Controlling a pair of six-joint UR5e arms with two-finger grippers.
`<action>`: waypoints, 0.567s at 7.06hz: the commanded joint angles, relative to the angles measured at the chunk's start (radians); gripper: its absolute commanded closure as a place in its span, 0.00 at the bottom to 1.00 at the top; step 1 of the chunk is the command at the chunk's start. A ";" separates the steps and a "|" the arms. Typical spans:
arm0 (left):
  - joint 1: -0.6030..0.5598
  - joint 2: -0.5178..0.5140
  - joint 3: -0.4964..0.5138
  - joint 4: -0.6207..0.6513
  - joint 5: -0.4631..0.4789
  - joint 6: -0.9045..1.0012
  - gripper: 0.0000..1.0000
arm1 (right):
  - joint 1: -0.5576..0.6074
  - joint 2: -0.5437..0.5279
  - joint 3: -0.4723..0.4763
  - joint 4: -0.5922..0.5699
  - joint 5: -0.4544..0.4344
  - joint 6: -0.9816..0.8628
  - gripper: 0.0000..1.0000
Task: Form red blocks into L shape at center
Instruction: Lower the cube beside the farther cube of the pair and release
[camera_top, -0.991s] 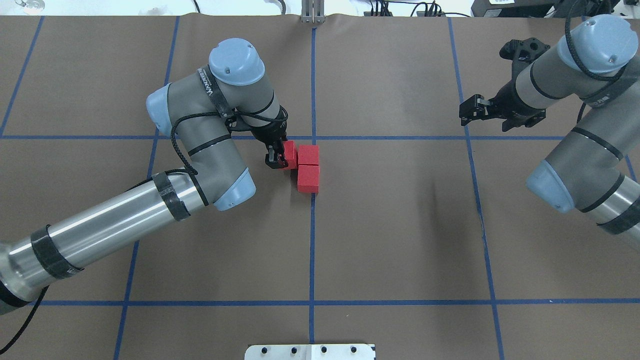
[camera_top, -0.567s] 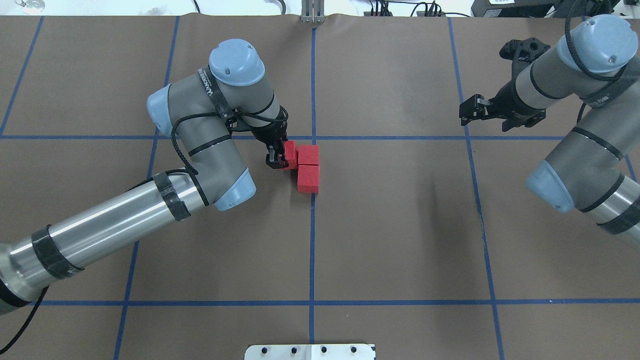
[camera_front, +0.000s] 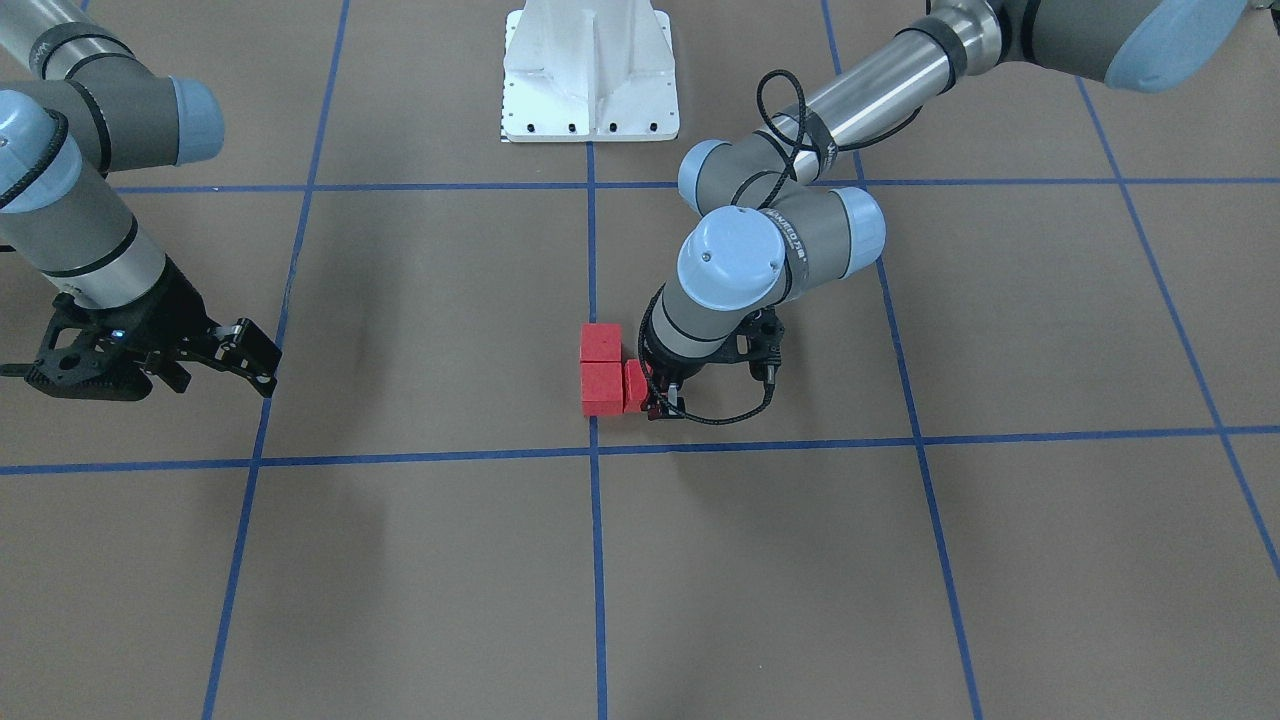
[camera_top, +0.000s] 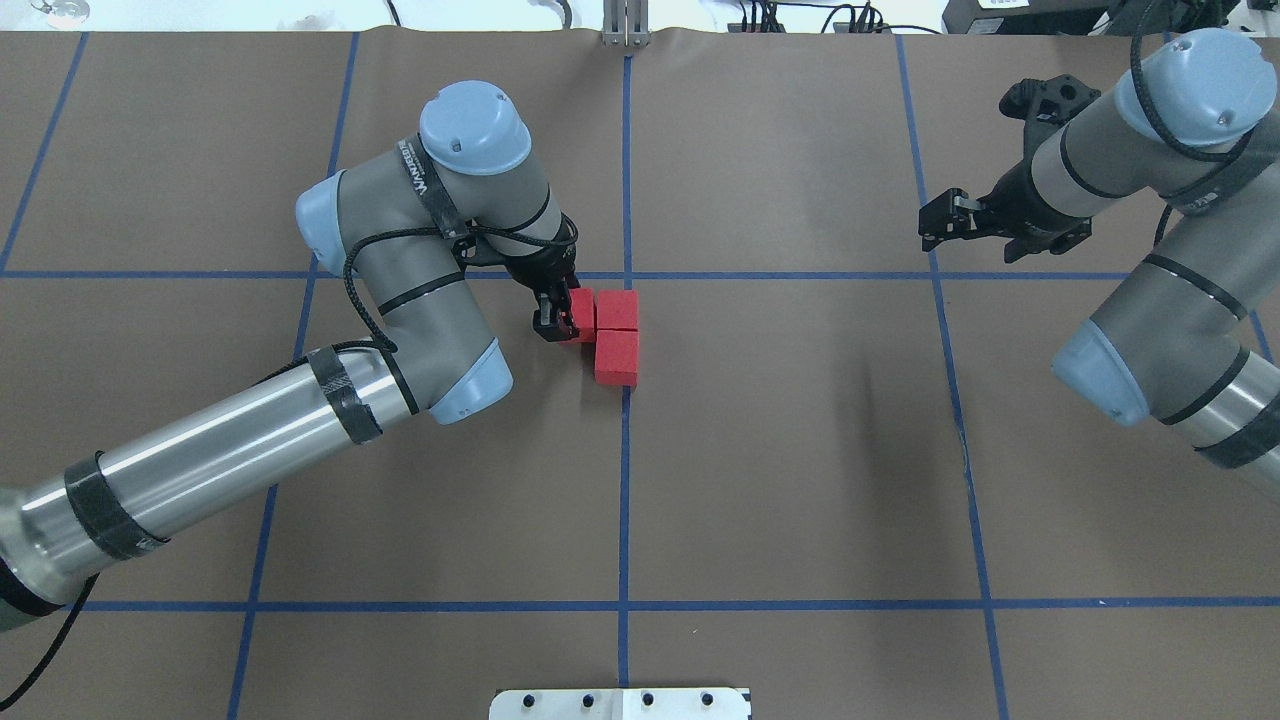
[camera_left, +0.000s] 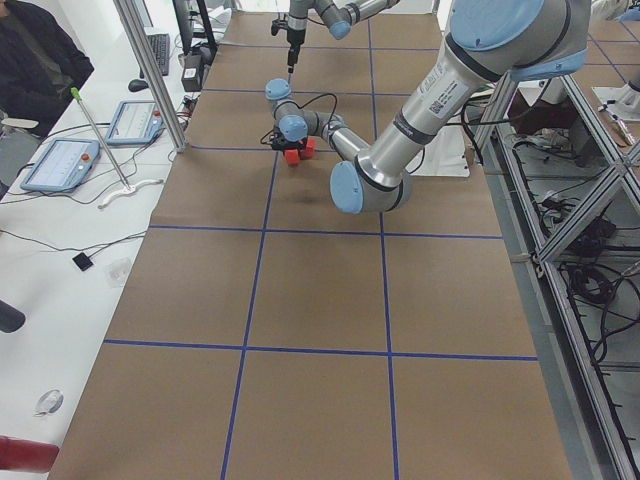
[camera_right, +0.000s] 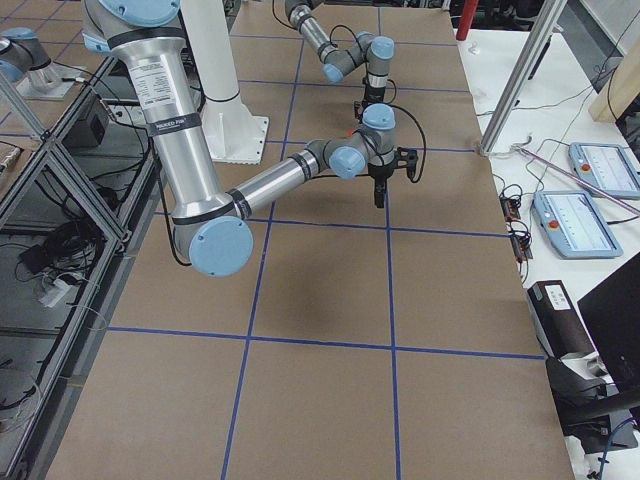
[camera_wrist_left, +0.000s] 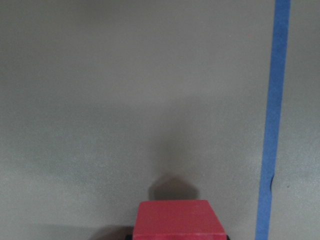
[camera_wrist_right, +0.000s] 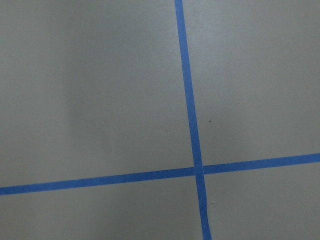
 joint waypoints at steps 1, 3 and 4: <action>0.006 0.000 0.006 -0.017 0.001 -0.017 0.00 | 0.001 0.000 0.001 0.000 0.001 0.000 0.00; 0.006 0.000 0.003 -0.017 -0.002 -0.021 0.00 | 0.001 0.000 0.006 0.000 0.000 0.000 0.00; 0.003 0.000 -0.005 -0.017 -0.008 -0.015 0.00 | 0.001 0.000 0.006 0.000 0.000 0.000 0.00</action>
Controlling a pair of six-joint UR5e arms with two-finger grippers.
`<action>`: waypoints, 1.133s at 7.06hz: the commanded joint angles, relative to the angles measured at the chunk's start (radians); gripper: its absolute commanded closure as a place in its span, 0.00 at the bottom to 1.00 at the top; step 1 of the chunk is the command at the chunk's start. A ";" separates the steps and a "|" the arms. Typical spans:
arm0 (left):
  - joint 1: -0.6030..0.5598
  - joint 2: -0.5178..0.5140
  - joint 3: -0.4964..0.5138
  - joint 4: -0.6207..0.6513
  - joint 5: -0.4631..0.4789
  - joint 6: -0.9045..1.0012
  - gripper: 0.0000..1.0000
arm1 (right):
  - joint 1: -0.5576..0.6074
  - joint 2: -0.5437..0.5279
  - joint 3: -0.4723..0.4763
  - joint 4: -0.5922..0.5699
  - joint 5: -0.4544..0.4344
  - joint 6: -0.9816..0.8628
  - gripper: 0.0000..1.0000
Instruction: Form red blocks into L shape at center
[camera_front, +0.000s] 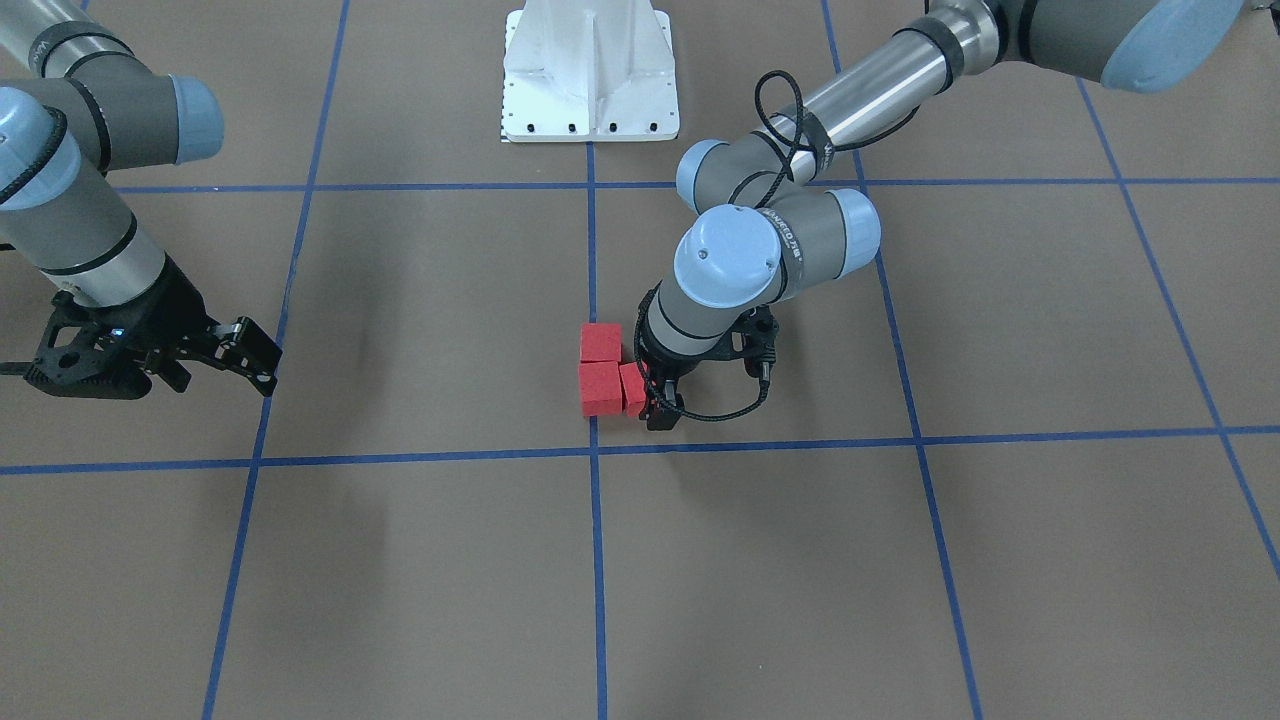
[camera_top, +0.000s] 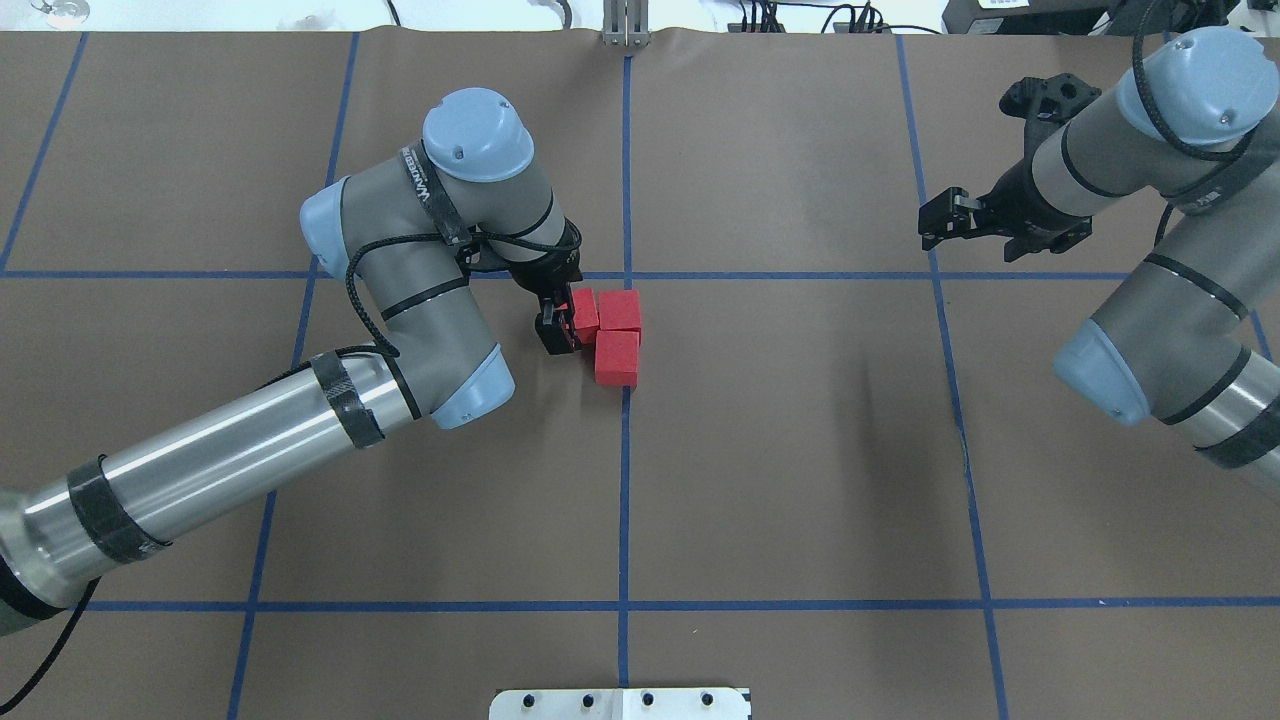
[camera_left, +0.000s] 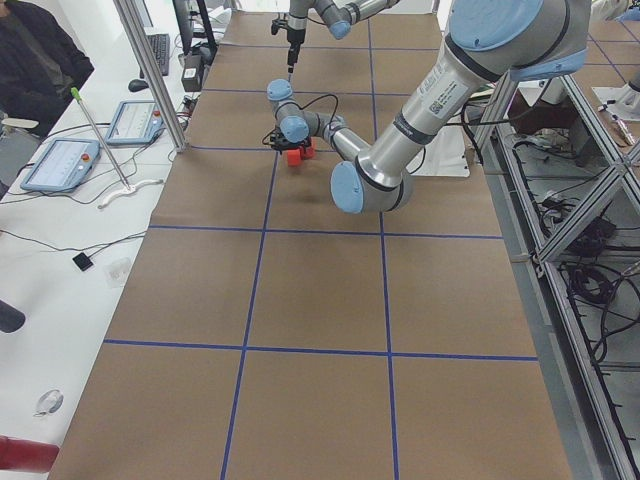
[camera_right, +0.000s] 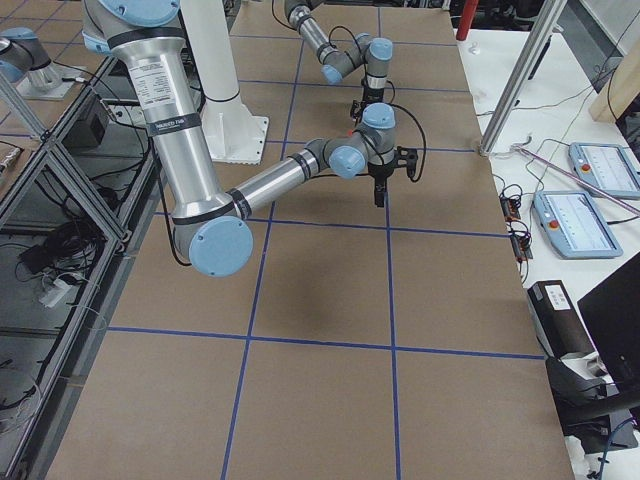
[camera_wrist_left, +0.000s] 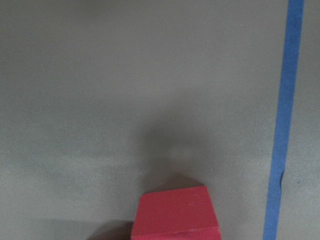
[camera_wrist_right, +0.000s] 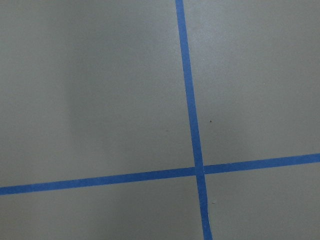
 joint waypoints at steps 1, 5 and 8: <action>-0.014 0.005 -0.027 0.006 -0.030 0.027 0.00 | 0.000 0.000 0.001 0.000 0.000 0.000 0.00; -0.125 0.307 -0.416 0.013 -0.110 0.341 0.00 | 0.002 0.002 0.000 0.000 0.000 -0.001 0.00; -0.255 0.767 -0.740 0.010 -0.113 0.998 0.00 | 0.078 -0.029 0.000 -0.002 0.015 -0.043 0.00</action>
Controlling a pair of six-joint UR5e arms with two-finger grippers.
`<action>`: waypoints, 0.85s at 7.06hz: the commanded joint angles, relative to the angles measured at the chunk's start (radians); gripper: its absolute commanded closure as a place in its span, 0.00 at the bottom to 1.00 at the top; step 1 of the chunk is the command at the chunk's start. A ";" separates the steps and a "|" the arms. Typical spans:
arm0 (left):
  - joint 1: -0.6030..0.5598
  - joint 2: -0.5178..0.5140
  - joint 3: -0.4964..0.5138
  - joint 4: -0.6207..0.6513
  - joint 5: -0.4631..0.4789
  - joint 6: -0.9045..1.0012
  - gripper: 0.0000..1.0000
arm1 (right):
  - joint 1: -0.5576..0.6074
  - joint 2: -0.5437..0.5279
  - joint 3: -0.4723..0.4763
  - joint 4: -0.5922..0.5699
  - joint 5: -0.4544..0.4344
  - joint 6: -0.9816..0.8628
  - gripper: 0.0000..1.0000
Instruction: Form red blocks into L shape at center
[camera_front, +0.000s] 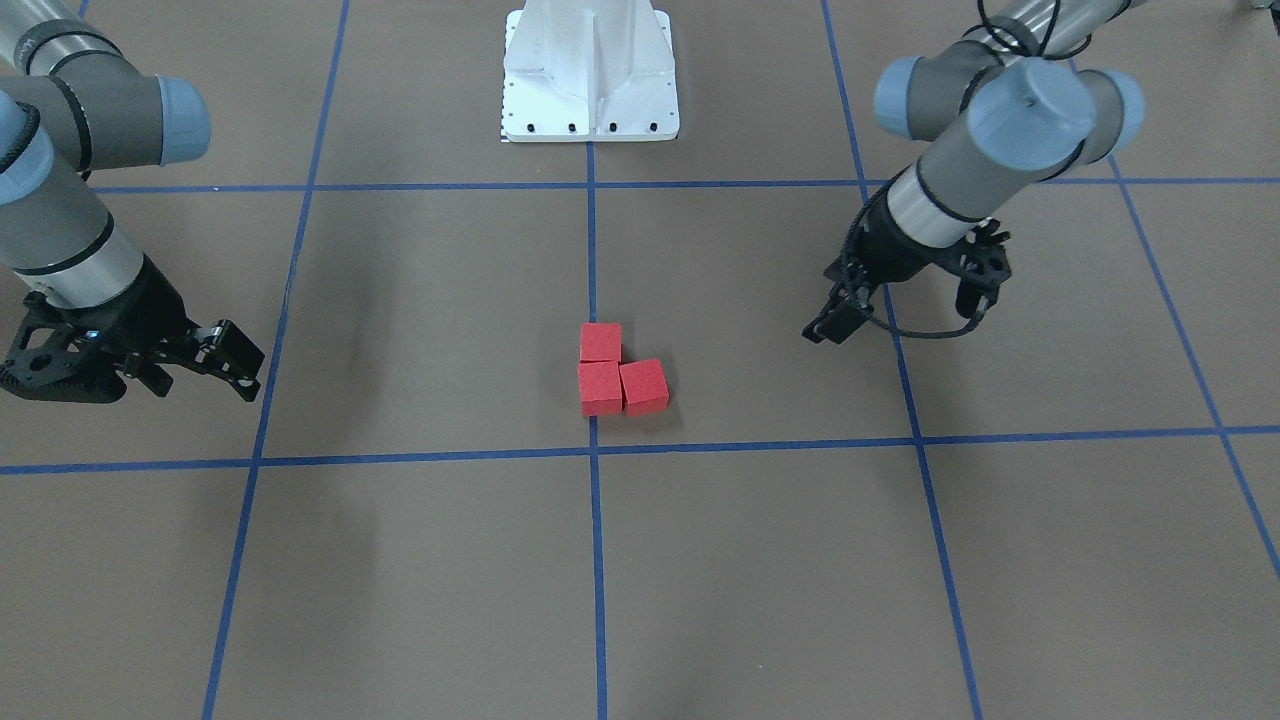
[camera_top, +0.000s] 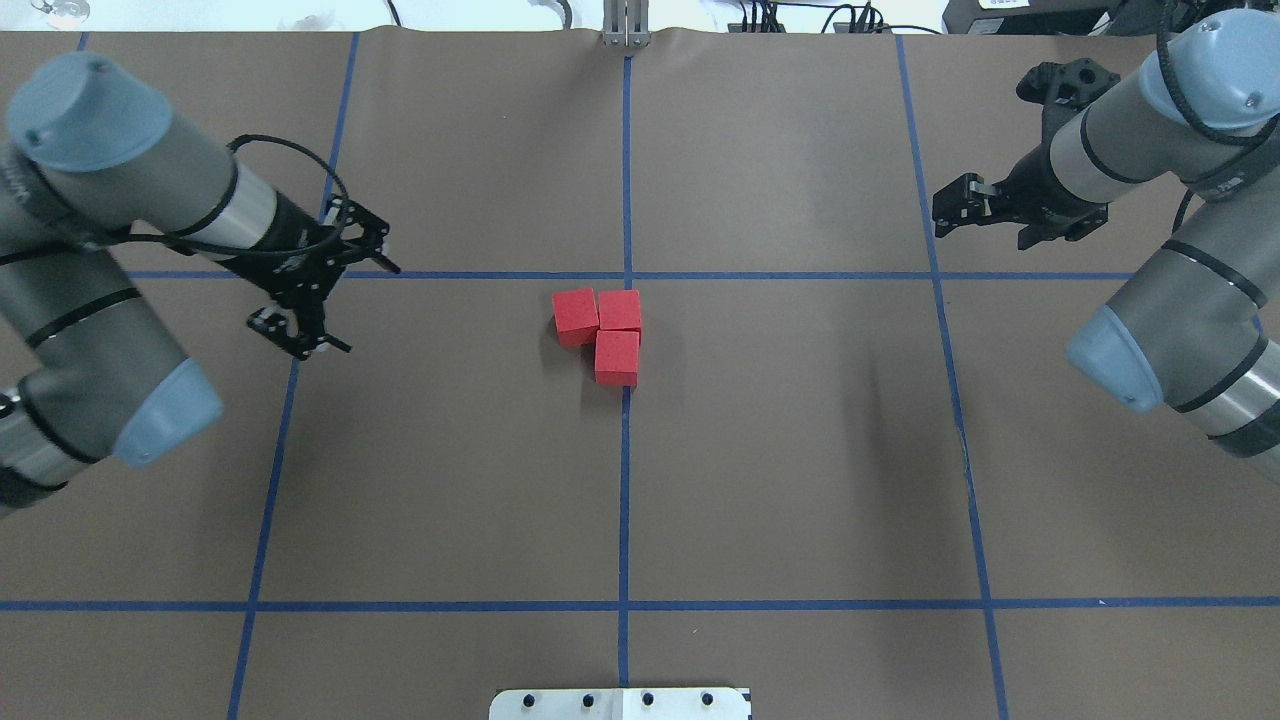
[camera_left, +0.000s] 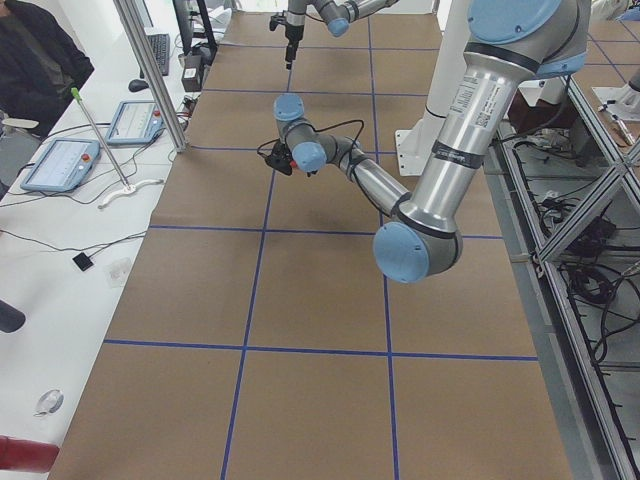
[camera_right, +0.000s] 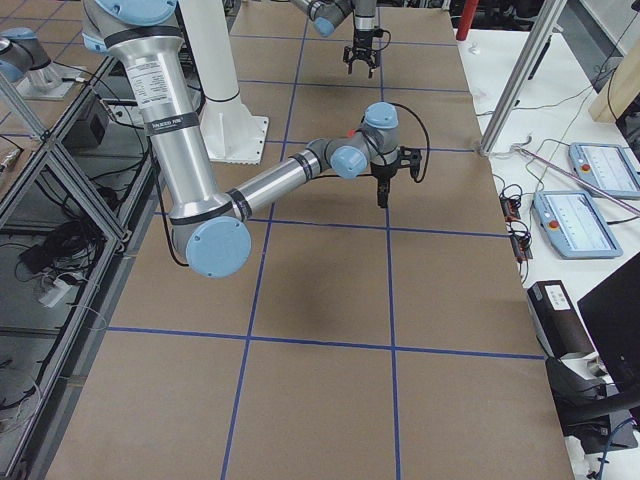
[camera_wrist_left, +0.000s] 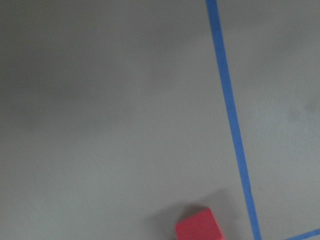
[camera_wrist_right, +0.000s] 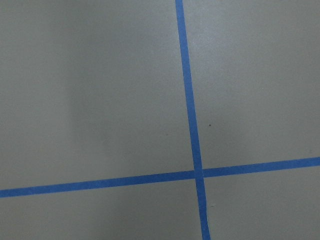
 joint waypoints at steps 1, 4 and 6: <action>-0.146 0.273 -0.134 -0.004 -0.017 0.498 0.00 | 0.079 -0.043 -0.002 -0.007 0.023 -0.110 0.00; -0.462 0.432 -0.057 0.004 -0.079 1.278 0.00 | 0.327 -0.168 -0.008 -0.033 0.219 -0.438 0.00; -0.660 0.427 0.118 -0.001 -0.128 1.722 0.00 | 0.456 -0.261 -0.031 -0.054 0.243 -0.716 0.00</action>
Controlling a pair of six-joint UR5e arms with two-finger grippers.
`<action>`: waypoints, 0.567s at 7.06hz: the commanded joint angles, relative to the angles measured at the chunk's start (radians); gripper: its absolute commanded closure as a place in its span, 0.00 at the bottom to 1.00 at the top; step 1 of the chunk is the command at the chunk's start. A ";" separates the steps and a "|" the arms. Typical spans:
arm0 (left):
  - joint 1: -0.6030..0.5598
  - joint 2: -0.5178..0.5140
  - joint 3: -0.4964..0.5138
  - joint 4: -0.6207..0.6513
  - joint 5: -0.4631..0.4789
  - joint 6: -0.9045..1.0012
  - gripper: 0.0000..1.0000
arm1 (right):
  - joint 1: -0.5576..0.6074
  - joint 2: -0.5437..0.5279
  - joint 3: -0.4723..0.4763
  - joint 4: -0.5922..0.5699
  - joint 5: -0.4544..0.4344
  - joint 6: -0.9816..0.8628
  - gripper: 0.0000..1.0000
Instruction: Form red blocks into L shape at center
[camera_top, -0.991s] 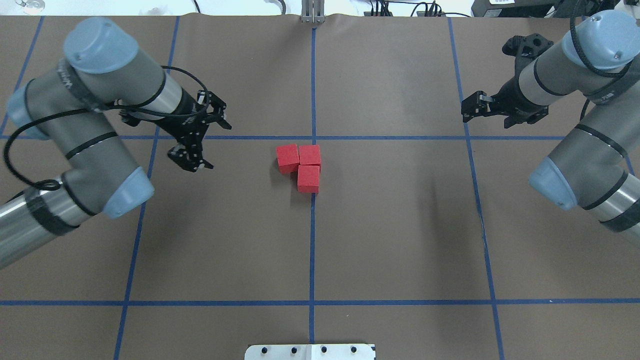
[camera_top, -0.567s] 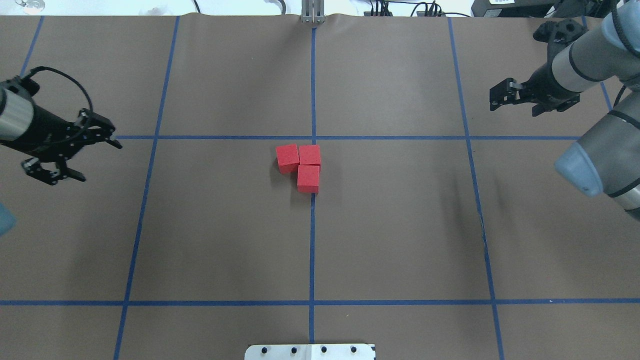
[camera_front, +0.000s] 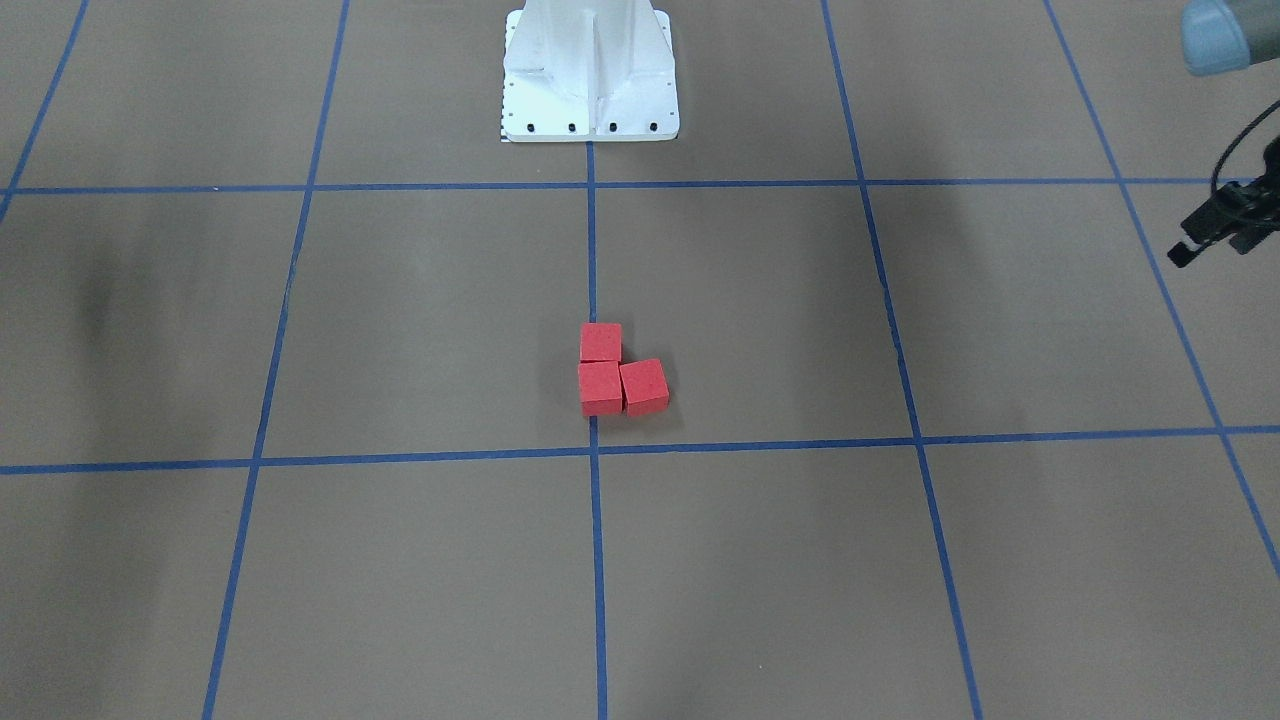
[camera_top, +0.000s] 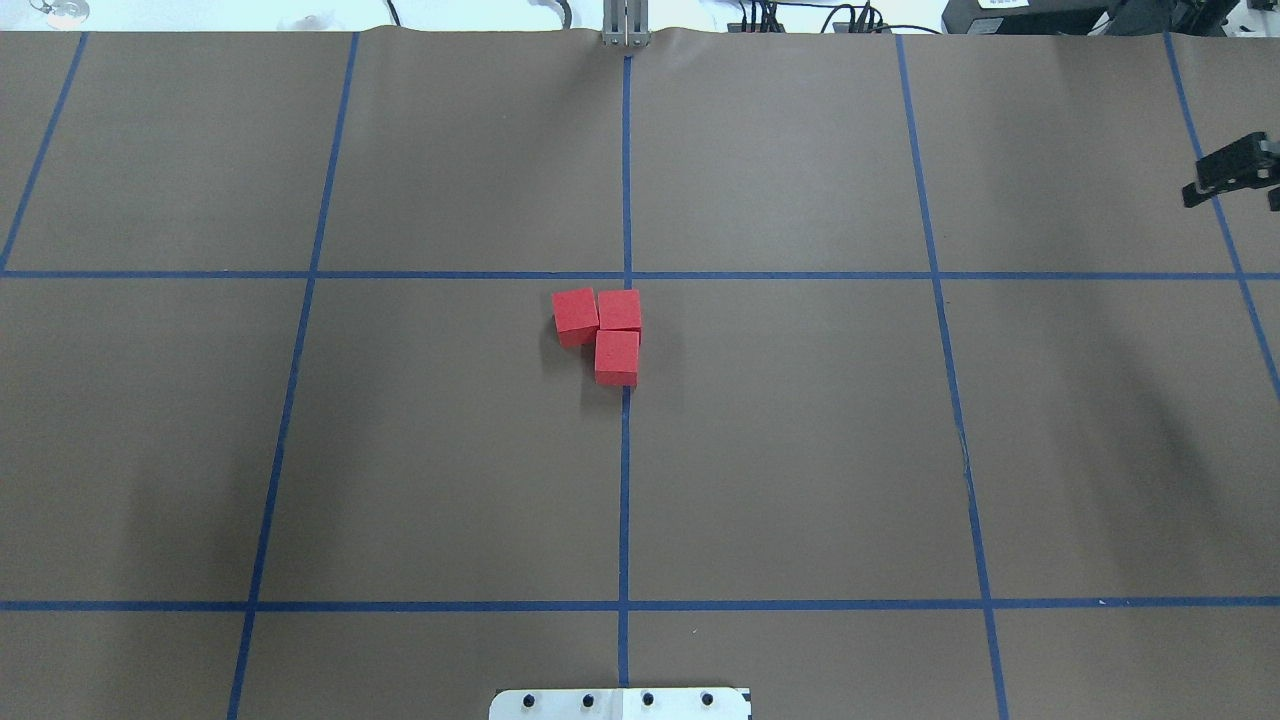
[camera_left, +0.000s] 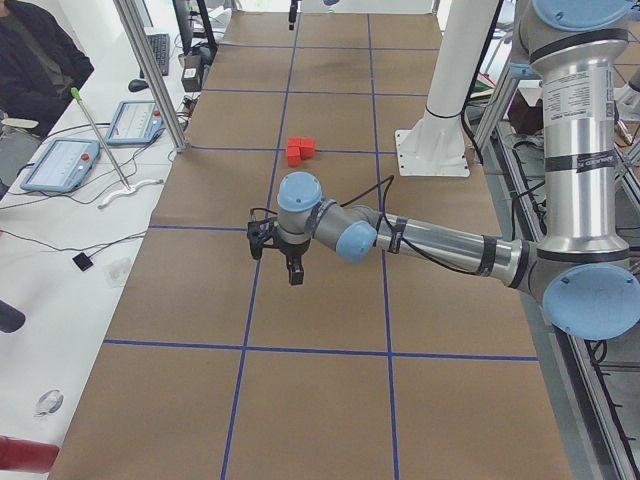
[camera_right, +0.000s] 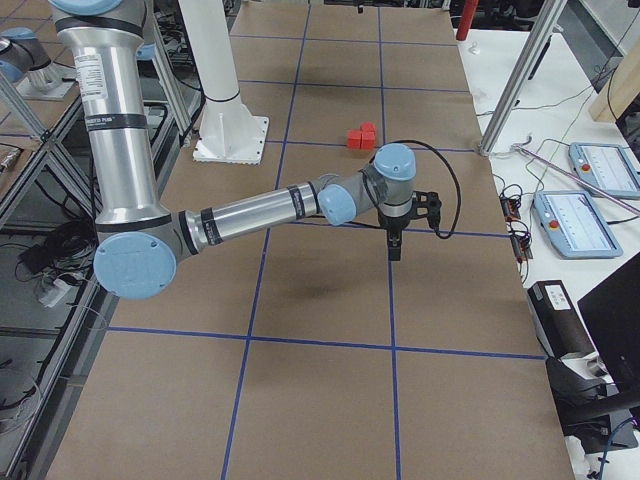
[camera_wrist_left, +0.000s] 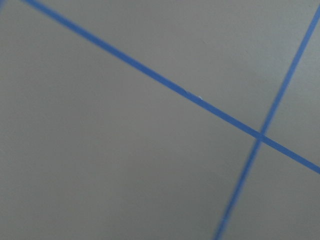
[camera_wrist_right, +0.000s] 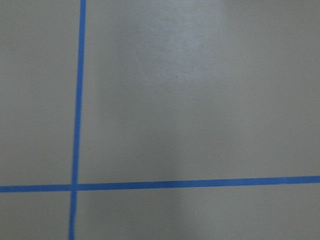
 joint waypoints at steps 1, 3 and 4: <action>-0.172 -0.013 0.183 -0.003 -0.023 0.451 0.00 | 0.123 -0.067 -0.056 -0.031 0.022 -0.278 0.00; -0.175 -0.007 0.207 -0.001 -0.094 0.469 0.00 | 0.139 -0.092 -0.066 -0.031 0.069 -0.313 0.00; -0.175 -0.014 0.200 0.000 -0.086 0.465 0.00 | 0.143 -0.084 -0.064 -0.031 0.068 -0.311 0.00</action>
